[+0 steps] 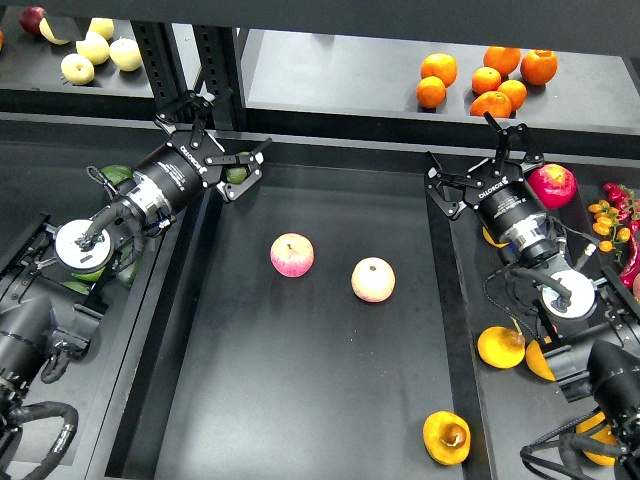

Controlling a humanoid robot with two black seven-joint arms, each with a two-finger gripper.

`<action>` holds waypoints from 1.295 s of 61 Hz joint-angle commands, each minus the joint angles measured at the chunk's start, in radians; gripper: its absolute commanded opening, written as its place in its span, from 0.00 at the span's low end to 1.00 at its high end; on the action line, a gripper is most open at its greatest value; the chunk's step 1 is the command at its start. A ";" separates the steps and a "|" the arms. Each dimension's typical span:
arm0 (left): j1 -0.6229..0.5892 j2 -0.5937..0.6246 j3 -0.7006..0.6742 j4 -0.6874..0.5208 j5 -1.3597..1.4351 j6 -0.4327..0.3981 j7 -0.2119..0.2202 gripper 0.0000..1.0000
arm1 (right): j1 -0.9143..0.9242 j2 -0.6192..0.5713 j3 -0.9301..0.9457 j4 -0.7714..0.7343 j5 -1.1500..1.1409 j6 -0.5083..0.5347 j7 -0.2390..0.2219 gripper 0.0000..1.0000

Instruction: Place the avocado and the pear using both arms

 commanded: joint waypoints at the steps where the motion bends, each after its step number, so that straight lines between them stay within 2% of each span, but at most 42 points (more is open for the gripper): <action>1: 0.001 -0.037 -0.034 0.004 -0.005 0.000 -0.005 0.97 | 0.000 0.000 0.000 0.000 -0.002 0.000 -0.012 1.00; 11: 0.000 -0.037 -0.076 0.041 -0.022 0.000 -0.005 0.98 | -0.002 0.000 0.002 0.000 -0.002 0.000 -0.068 1.00; 27: -0.009 -0.037 -0.110 0.070 -0.039 0.000 -0.010 0.98 | -0.002 0.000 0.002 0.000 0.000 0.000 -0.052 1.00; 39: -0.008 -0.037 -0.117 0.082 -0.050 0.000 -0.076 0.99 | -0.002 0.000 0.000 0.000 0.002 0.000 -0.055 1.00; 48: -0.008 -0.037 -0.123 0.082 -0.065 0.000 -0.085 0.99 | -0.003 0.000 0.000 0.001 -0.005 0.000 -0.077 1.00; 54: -0.003 -0.037 -0.125 0.082 -0.065 0.000 -0.085 0.99 | -0.005 0.000 -0.009 0.018 -0.015 0.000 -0.113 1.00; 56: -0.003 -0.037 -0.125 0.082 -0.065 0.000 -0.084 0.99 | -0.006 0.000 -0.014 0.028 -0.015 0.000 -0.130 1.00; 57: -0.002 -0.037 -0.125 0.082 -0.065 0.000 -0.082 0.99 | -0.014 0.000 -0.023 0.044 -0.021 0.000 -0.159 1.00; 62: 0.000 -0.037 -0.125 0.082 -0.065 0.000 -0.079 0.99 | -0.019 0.000 -0.038 0.067 -0.038 0.000 -0.190 1.00; 79: 0.003 -0.037 -0.114 0.082 -0.065 0.000 -0.078 1.00 | -0.017 0.000 -0.159 0.161 -0.049 0.000 -0.256 1.00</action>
